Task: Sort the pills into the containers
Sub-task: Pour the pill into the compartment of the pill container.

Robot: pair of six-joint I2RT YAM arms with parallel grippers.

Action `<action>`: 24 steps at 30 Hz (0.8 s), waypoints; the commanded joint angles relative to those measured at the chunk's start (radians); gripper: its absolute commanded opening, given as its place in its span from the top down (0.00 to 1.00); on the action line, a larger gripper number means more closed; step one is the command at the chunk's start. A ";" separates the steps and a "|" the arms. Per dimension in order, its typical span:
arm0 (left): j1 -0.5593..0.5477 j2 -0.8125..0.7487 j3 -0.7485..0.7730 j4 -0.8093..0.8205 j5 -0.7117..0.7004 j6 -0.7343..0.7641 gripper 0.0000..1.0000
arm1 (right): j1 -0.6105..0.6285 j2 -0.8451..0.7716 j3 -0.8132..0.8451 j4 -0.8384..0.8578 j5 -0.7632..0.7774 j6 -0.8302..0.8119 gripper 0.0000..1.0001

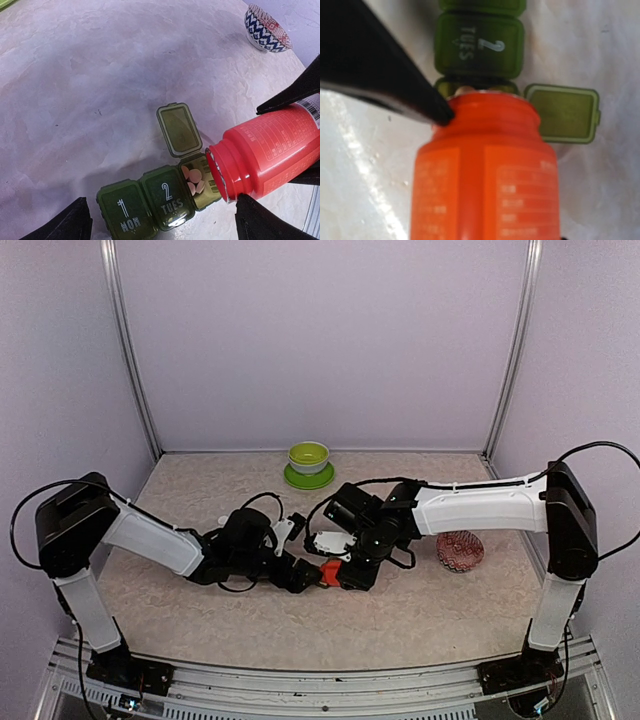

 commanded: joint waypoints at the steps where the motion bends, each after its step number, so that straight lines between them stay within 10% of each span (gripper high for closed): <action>1: 0.000 -0.026 -0.023 0.039 -0.065 -0.001 0.03 | 0.047 -0.036 0.062 0.191 -0.164 -0.031 0.94; 24: 0.004 0.027 0.023 -0.022 -0.050 -0.008 0.03 | 0.047 0.012 0.042 0.165 -0.171 -0.016 0.94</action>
